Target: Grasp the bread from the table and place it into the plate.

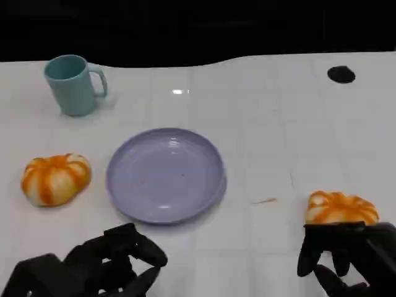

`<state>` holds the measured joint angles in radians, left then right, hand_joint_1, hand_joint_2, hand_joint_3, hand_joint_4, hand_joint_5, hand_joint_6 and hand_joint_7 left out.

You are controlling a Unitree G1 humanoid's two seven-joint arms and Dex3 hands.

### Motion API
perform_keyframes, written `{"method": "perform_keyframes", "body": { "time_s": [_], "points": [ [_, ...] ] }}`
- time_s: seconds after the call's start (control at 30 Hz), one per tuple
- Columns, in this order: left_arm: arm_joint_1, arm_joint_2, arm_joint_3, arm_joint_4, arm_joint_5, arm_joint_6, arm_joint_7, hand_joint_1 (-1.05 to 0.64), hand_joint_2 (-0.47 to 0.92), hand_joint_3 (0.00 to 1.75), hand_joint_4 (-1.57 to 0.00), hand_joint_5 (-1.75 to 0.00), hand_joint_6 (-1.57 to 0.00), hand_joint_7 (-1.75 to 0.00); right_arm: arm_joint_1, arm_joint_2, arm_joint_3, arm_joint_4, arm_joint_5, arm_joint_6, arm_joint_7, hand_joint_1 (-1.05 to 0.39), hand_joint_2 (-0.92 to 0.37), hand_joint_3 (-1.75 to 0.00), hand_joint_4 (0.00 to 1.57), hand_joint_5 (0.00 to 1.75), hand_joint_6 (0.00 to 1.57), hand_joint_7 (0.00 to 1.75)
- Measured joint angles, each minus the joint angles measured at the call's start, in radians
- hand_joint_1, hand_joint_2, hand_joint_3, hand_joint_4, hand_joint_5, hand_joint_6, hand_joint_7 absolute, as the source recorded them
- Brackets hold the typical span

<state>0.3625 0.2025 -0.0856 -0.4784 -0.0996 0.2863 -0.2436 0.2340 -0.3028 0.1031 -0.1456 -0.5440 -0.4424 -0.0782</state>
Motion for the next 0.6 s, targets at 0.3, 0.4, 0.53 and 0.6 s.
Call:
{"method": "perform_keyframes", "body": {
  "time_s": [0.3, 0.4, 0.53, 0.6],
  "points": [
    [-0.001, 0.000, 0.000, 0.000, 0.000, 0.000, 0.000, -0.28, 0.82, 0.62, -0.67, -1.75, -0.62, -1.29, 0.000, 0.000, 0.000, 0.000, 0.000, 0.004, 0.000, 0.02, -0.13, -1.45, 0.99, 1.71, 0.94, 1.25],
    [-0.001, 0.000, 0.000, 0.000, 0.000, 0.000, 0.000, -0.28, 0.82, 0.62, -0.67, -1.75, -0.62, -1.29, 0.000, 0.000, 0.000, 0.001, 0.000, 0.003, 0.000, 0.01, -0.12, -1.46, 0.99, 1.71, 0.94, 1.25],
    [-0.003, 0.000, 0.000, 0.000, 0.003, 0.000, 0.000, -0.28, 0.82, 0.61, -0.67, -1.75, -0.62, -1.29, -0.002, 0.000, 0.000, 0.005, 0.000, -0.002, 0.000, 0.00, -0.12, -1.46, 0.99, 1.72, 0.94, 1.25],
    [-0.004, 0.000, 0.000, 0.000, 0.003, 0.000, 0.000, -0.28, 0.82, 0.61, -0.67, -1.75, -0.62, -1.29, -0.003, 0.000, 0.000, 0.006, 0.000, -0.005, 0.000, 0.00, -0.12, -1.46, 0.98, 1.72, 0.94, 1.25]
  ]
}}
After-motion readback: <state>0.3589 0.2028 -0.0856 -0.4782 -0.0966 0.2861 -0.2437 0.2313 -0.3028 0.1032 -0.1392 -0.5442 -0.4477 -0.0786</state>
